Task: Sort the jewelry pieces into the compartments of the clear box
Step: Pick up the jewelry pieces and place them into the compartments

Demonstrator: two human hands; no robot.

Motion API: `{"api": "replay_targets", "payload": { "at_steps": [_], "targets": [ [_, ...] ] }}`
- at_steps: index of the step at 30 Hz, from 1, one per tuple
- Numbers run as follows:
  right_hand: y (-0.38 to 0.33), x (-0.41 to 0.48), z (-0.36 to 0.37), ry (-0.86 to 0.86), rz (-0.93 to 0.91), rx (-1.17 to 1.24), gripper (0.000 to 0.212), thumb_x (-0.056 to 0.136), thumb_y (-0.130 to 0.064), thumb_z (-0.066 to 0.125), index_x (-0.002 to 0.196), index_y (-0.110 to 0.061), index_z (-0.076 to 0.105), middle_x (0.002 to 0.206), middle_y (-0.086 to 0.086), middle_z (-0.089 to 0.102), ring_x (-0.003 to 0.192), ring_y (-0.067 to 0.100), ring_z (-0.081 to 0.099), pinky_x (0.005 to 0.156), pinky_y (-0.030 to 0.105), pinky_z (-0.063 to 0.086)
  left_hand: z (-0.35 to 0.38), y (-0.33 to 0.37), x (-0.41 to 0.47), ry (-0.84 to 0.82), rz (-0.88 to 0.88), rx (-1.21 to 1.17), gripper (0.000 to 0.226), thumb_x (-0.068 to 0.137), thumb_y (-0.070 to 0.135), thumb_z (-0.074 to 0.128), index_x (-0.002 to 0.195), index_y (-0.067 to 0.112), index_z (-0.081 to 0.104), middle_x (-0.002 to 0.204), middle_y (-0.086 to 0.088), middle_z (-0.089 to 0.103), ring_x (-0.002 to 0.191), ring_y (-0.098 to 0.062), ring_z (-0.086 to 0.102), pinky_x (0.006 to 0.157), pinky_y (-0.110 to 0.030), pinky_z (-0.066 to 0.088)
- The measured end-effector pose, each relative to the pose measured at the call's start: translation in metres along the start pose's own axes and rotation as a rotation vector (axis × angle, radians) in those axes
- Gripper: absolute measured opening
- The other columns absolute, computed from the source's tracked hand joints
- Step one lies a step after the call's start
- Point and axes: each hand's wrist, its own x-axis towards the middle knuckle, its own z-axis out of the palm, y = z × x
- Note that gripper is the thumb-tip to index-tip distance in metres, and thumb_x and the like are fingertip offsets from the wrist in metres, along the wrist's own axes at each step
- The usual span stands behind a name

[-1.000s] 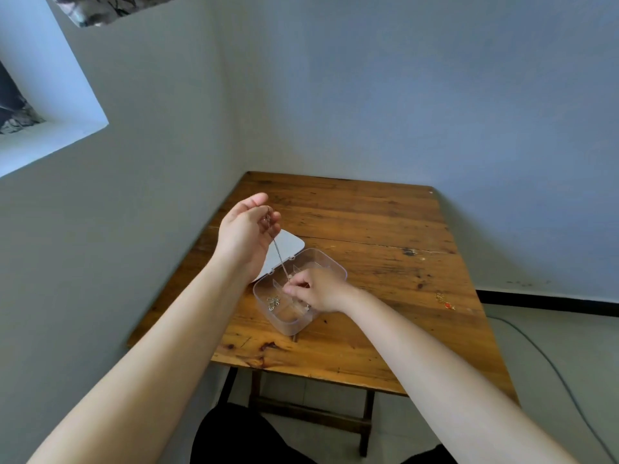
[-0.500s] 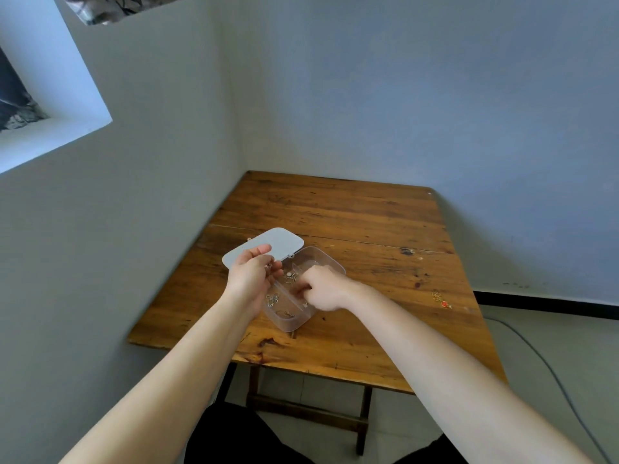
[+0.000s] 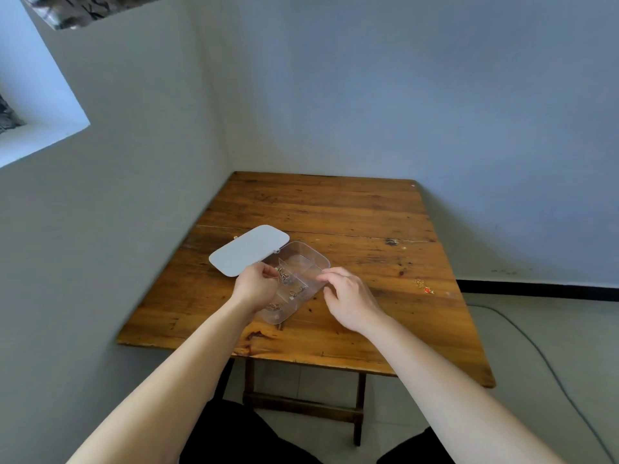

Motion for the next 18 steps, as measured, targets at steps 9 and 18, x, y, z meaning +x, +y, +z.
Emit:
{"api": "replay_targets", "payload": {
  "at_steps": [9,18],
  "targets": [
    [0.060,-0.033,-0.026,0.145,0.267,-0.091,0.039,0.102,-0.019,0.052,0.141,-0.021,0.053,0.145,0.001,0.047,0.133,0.025,0.046,0.108,0.037,0.042,0.056,0.031,-0.016,-0.011,0.421,0.172,0.021,0.097,0.017,0.047,0.112,0.016,0.062,0.106,-0.003,0.067,0.093,-0.018,0.062,0.075,-0.034,0.053],
    [0.139,-0.056,-0.068,0.299,0.589,-0.280,0.056,0.100,-0.047,0.052,0.148,-0.019,0.044,0.137,0.014,0.048,0.120,0.031,0.051,0.095,0.044,0.050,0.157,0.028,-0.017,-0.260,0.607,0.446,0.052,0.103,0.028,0.041,0.153,0.020,0.029,0.165,-0.008,0.019,0.152,-0.025,0.014,0.120,-0.037,0.017]
  ]
}}
